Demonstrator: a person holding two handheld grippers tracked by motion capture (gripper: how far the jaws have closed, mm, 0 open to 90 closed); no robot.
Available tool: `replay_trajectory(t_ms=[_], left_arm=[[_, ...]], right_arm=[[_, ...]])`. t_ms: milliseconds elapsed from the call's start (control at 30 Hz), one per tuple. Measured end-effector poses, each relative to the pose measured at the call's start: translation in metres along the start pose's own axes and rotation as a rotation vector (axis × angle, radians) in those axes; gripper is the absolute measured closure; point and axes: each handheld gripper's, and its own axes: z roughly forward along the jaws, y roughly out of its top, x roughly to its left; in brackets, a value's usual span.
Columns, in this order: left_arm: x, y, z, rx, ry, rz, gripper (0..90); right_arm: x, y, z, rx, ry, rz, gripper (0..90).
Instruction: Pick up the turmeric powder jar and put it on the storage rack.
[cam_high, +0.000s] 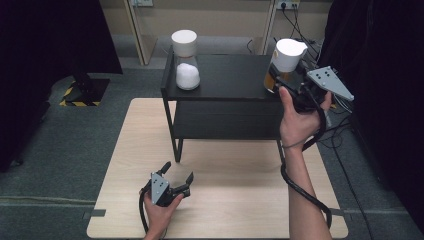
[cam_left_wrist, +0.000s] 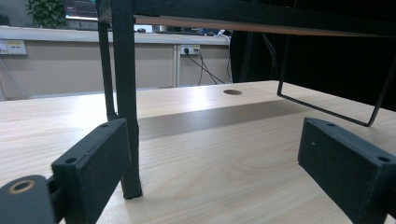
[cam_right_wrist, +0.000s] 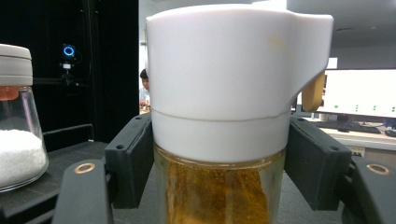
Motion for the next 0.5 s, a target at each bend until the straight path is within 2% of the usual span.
replay_trajectory(t_ms=[500], left_arm=[[-0.0001,0.0002,0.0001,0.001,0.0,0.002,8.8]], right_arm=[[0.0021,0.0018,0.0056,0.027,-0.014,0.002,29.1]])
